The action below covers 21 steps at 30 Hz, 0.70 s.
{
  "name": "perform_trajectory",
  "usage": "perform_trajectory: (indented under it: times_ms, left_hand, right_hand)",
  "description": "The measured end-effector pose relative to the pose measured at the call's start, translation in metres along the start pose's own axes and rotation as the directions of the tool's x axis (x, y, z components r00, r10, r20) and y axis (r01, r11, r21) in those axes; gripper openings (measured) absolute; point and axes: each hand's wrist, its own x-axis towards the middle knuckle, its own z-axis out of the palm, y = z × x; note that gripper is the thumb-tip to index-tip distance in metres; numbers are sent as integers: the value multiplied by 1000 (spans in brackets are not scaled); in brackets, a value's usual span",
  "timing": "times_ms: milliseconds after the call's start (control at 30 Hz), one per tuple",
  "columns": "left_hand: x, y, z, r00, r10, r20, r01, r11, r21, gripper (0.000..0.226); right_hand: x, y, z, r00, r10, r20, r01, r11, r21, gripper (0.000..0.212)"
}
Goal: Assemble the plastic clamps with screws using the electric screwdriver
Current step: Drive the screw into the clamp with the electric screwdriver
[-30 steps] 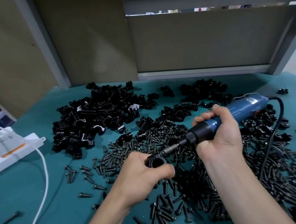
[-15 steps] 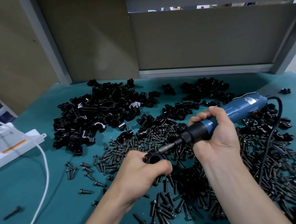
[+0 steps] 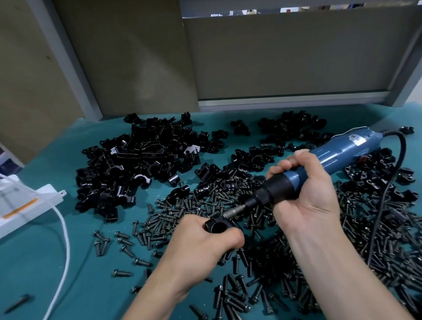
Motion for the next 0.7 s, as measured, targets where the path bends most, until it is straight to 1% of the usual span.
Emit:
perform_trajectory:
  times_ms: [700]
  left_hand:
    - [-1, 1, 2, 1000, -16, -12, 17, 998, 53, 42]
  right_hand:
    - [1, 3, -1, 999, 17, 48, -19, 999, 29, 18]
